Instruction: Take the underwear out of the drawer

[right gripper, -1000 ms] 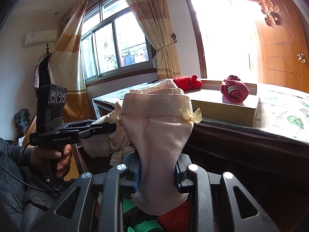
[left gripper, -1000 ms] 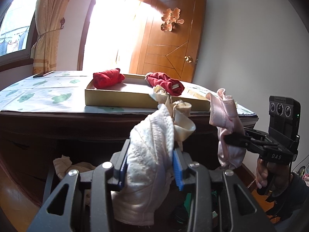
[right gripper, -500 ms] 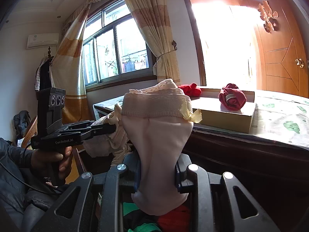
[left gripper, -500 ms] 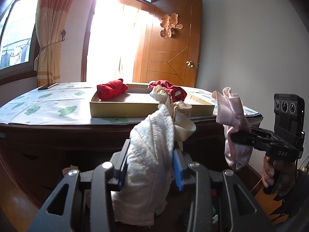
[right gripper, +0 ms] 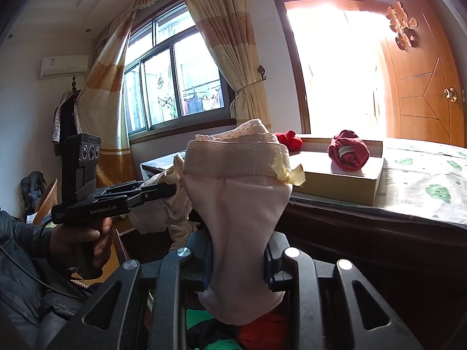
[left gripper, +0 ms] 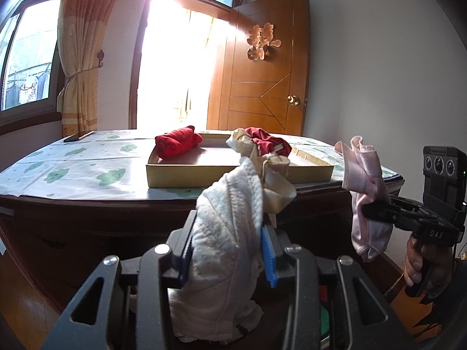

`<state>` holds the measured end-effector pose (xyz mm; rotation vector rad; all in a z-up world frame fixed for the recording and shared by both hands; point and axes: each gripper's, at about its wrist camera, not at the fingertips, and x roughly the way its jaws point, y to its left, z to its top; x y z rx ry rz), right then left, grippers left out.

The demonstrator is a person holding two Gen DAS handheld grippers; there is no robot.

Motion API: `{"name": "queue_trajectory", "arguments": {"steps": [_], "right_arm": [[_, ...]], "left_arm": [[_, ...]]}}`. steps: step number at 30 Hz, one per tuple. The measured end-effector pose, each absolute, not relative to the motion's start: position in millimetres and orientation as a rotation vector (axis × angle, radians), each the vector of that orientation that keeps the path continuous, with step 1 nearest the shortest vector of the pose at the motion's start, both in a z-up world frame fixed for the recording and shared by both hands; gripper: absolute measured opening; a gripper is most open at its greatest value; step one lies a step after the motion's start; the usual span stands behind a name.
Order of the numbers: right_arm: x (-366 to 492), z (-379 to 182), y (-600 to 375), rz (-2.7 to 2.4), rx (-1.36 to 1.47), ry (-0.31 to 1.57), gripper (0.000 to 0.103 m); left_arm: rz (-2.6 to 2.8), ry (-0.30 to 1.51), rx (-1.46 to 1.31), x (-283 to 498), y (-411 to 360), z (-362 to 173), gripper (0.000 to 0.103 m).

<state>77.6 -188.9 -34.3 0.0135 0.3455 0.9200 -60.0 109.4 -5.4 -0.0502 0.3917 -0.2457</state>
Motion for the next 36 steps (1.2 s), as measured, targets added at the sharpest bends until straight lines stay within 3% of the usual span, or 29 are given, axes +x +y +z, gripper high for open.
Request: {"name": "queue_trajectory", "arguments": {"steps": [17,36], "right_arm": [[88,-27,-185,0.902,0.022,0.388,0.029],[130,28,-161,0.888,0.032,0.459,0.029]], "left_arm": [[-0.266,0.389,-0.029,-49,103,13,0.038],[-0.301,0.363,-0.007,-6,93,63,0.038]]}}
